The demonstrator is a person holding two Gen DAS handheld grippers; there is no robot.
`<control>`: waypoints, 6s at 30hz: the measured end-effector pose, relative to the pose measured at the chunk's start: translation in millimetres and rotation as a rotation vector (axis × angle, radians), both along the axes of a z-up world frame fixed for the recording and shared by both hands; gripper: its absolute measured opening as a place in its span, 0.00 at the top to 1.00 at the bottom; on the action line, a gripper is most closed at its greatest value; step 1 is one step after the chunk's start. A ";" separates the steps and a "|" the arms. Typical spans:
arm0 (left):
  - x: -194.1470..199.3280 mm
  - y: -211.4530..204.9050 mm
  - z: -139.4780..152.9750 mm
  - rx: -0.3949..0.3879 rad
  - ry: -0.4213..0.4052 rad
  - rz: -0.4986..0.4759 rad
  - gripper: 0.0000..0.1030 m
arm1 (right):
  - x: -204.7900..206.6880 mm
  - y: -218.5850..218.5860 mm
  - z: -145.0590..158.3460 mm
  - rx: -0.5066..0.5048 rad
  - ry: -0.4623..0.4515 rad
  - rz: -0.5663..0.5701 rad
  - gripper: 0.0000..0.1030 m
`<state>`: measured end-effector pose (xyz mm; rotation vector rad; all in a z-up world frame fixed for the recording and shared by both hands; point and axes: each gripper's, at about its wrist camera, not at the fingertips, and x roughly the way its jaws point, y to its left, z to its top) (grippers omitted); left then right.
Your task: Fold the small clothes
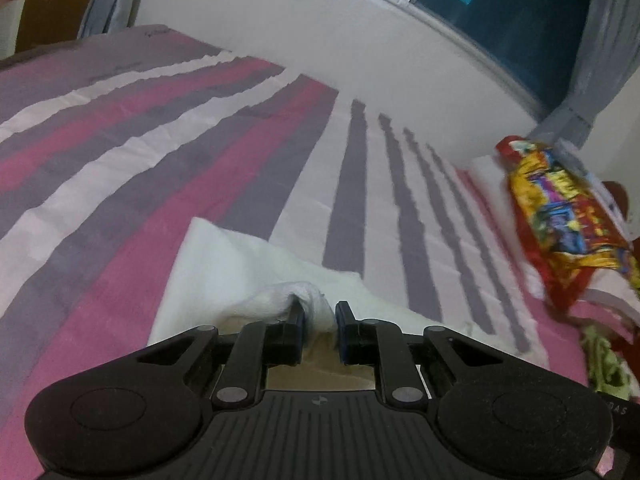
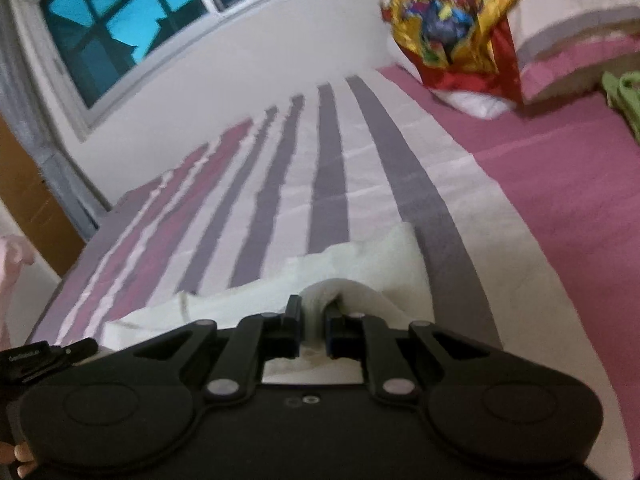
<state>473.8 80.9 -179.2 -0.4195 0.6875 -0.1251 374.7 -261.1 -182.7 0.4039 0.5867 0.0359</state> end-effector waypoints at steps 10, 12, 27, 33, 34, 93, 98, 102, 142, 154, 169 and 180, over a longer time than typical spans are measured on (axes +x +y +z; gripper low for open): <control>55.5 -7.5 -13.8 0.008 0.134 0.029 0.83 | 62.3 -8.6 -24.2 0.013 0.102 -0.039 0.85; 59.6 -9.0 -9.0 0.009 0.137 0.019 0.82 | 66.3 -10.9 -22.3 0.021 0.095 -0.055 0.78; 20.3 -14.2 11.2 0.157 0.028 -0.069 0.02 | 40.2 12.7 9.2 -0.202 -0.015 0.023 0.54; 2.4 -16.7 -27.4 0.210 0.110 -0.052 0.02 | 47.6 35.1 -19.8 -0.310 0.068 0.093 0.55; 0.9 -13.7 -34.6 0.217 0.129 -0.045 0.02 | 52.5 33.0 -24.7 -0.330 0.092 0.073 0.55; -106.7 -27.9 -36.1 0.367 0.237 -0.034 0.02 | -72.4 91.4 -48.0 -0.450 0.210 0.188 0.38; -113.1 -25.7 -35.9 0.366 0.238 -0.047 0.02 | -86.4 87.6 -53.5 -0.441 0.195 0.187 0.37; -115.6 -26.4 -35.5 0.371 0.238 -0.050 0.02 | -90.1 85.9 -52.6 -0.429 0.200 0.186 0.37; -140.7 43.3 -31.0 0.119 0.206 0.033 0.40 | -110.4 83.4 -31.9 -0.306 0.172 0.183 0.25; -148.7 38.5 -33.7 0.090 0.196 0.049 0.66 | -105.1 91.5 -34.9 -0.296 0.170 0.202 0.25; -168.5 44.5 -31.7 -0.083 0.258 0.149 0.00 | -103.2 98.4 -36.8 -0.273 0.172 0.228 0.25; -178.1 33.9 -56.0 -0.281 0.279 0.195 0.00 | -109.4 95.9 -35.0 -0.259 0.171 0.225 0.24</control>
